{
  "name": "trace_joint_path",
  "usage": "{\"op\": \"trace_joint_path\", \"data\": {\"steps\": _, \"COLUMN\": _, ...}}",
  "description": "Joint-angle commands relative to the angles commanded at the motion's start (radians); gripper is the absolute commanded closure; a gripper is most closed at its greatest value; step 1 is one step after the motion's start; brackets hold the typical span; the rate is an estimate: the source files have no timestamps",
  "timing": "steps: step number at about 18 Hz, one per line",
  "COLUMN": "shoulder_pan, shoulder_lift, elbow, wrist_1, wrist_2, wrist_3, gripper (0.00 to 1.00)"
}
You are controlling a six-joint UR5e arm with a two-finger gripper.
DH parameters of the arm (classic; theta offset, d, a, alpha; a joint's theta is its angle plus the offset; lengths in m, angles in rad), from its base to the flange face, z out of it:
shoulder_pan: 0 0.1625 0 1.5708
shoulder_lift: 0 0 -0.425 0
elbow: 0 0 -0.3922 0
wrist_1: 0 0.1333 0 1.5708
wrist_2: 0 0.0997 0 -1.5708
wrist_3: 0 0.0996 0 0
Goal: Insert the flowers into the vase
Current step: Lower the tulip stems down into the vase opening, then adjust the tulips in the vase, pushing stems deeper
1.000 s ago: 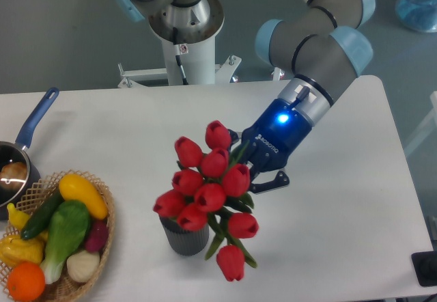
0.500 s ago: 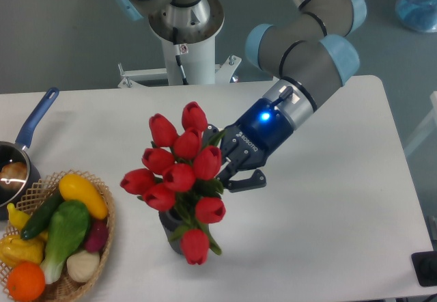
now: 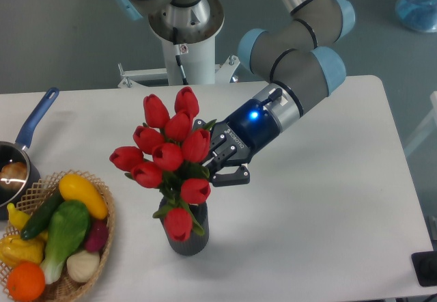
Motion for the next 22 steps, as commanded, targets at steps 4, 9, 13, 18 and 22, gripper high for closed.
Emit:
{"op": "trace_joint_path", "data": {"steps": 4, "shoulder_pan": -0.003, "shoulder_lift": 0.000, "elbow": 0.002, "wrist_1": 0.002, "wrist_2": -0.012, "wrist_3": 0.002, "gripper": 0.83}}
{"op": "trace_joint_path", "data": {"steps": 9, "shoulder_pan": -0.006, "shoulder_lift": -0.009, "elbow": 0.000, "wrist_1": 0.003, "wrist_2": -0.026, "wrist_3": 0.002, "gripper": 0.83}}
{"op": "trace_joint_path", "data": {"steps": 13, "shoulder_pan": -0.006, "shoulder_lift": -0.015, "elbow": -0.002, "wrist_1": 0.002, "wrist_2": -0.034, "wrist_3": 0.002, "gripper": 0.83}}
{"op": "trace_joint_path", "data": {"steps": 18, "shoulder_pan": -0.008, "shoulder_lift": -0.031, "elbow": -0.011, "wrist_1": 0.002, "wrist_2": -0.034, "wrist_3": 0.002, "gripper": 0.83}}
{"op": "trace_joint_path", "data": {"steps": 22, "shoulder_pan": -0.008, "shoulder_lift": -0.035, "elbow": -0.009, "wrist_1": 0.002, "wrist_2": -0.034, "wrist_3": 0.002, "gripper": 0.82}}
